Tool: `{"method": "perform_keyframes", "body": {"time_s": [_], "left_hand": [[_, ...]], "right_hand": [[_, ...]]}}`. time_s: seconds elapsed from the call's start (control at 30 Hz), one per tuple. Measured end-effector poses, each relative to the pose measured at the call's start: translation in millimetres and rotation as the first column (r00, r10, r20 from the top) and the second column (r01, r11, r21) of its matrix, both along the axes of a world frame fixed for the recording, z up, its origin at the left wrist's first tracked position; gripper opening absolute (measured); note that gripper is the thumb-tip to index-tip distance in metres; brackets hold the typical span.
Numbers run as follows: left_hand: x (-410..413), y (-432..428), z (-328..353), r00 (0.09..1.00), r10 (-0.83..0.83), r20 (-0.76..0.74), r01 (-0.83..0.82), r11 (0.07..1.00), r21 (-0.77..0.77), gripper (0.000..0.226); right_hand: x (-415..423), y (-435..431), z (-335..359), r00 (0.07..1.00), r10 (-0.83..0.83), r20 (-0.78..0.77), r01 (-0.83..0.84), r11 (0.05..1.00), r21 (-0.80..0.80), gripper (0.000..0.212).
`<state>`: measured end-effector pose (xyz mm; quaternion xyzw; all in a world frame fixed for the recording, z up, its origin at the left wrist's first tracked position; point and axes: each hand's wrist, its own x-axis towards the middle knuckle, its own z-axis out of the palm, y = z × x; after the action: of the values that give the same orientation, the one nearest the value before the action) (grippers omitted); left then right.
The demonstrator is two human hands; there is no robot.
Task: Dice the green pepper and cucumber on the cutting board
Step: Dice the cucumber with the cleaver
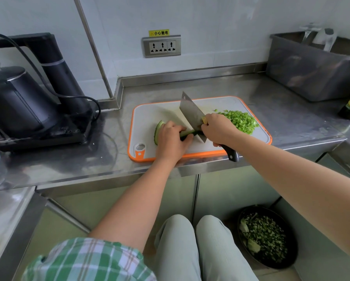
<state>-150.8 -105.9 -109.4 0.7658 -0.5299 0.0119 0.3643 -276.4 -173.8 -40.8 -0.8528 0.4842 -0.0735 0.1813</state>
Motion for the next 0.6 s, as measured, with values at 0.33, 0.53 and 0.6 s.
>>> {"method": "perform_keyframes", "body": {"time_s": [0.33,0.53,0.6], "left_hand": [[4.8,9.7,3.2,0.998,0.001,0.06,0.0,1.0,-0.008,0.01],[4.9,10.7,0.4,1.0,0.003,0.018,-0.002,0.999,-0.04,0.013],[4.6,11.2,0.2,1.0,0.003,0.023,-0.002,0.999,-0.043,0.013]], "right_hand": [[-0.4,4.6,17.2,0.992,0.054,-0.11,-0.046,0.996,0.075,0.017],[4.2,8.0,3.3,0.997,0.014,-0.076,-0.01,0.999,0.053,0.009],[3.5,8.1,0.3,0.999,-0.004,-0.041,0.005,1.0,0.015,0.013]]}}
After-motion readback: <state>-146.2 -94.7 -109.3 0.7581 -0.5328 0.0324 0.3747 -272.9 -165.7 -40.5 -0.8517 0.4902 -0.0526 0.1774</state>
